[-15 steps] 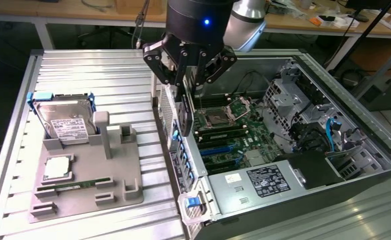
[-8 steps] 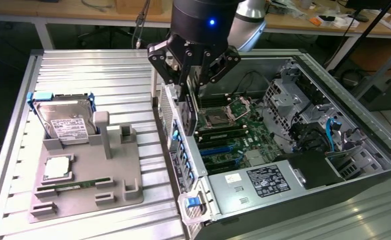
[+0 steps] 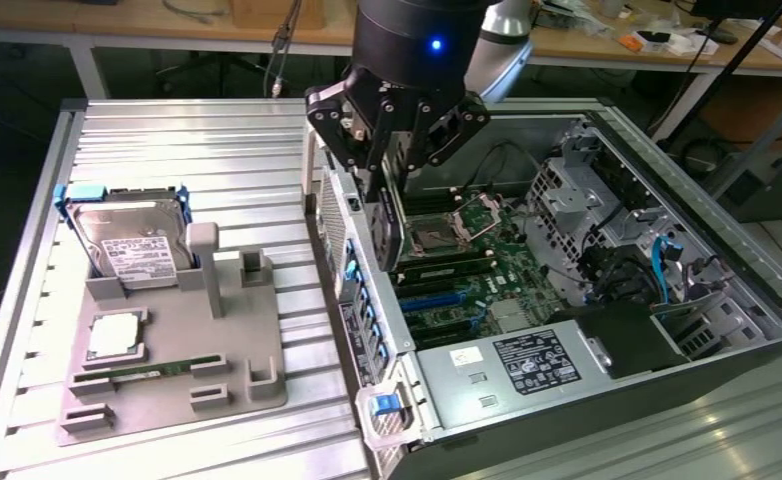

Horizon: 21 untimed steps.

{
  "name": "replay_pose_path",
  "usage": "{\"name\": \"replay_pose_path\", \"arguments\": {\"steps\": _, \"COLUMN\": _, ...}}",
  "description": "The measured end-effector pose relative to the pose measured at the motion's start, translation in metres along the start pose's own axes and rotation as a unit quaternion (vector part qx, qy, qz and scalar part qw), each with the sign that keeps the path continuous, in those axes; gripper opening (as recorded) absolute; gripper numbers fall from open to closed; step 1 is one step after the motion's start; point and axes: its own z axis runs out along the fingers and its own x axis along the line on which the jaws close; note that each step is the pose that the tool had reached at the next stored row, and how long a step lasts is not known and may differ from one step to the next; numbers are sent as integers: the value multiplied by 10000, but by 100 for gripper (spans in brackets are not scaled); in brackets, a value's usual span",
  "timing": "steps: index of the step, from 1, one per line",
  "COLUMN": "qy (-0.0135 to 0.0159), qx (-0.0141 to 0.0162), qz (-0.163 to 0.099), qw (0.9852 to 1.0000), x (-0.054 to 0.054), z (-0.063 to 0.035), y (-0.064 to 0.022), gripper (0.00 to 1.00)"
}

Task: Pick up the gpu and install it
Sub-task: 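Pick up the gpu and move the gpu toward the slot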

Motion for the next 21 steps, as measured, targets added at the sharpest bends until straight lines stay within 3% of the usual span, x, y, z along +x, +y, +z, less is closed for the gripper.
{"name": "replay_pose_path", "arguments": {"steps": 21, "qy": 0, "qx": 0, "qz": 0, "qw": 10000, "x": -178, "z": 5, "y": 14, "gripper": 27}}
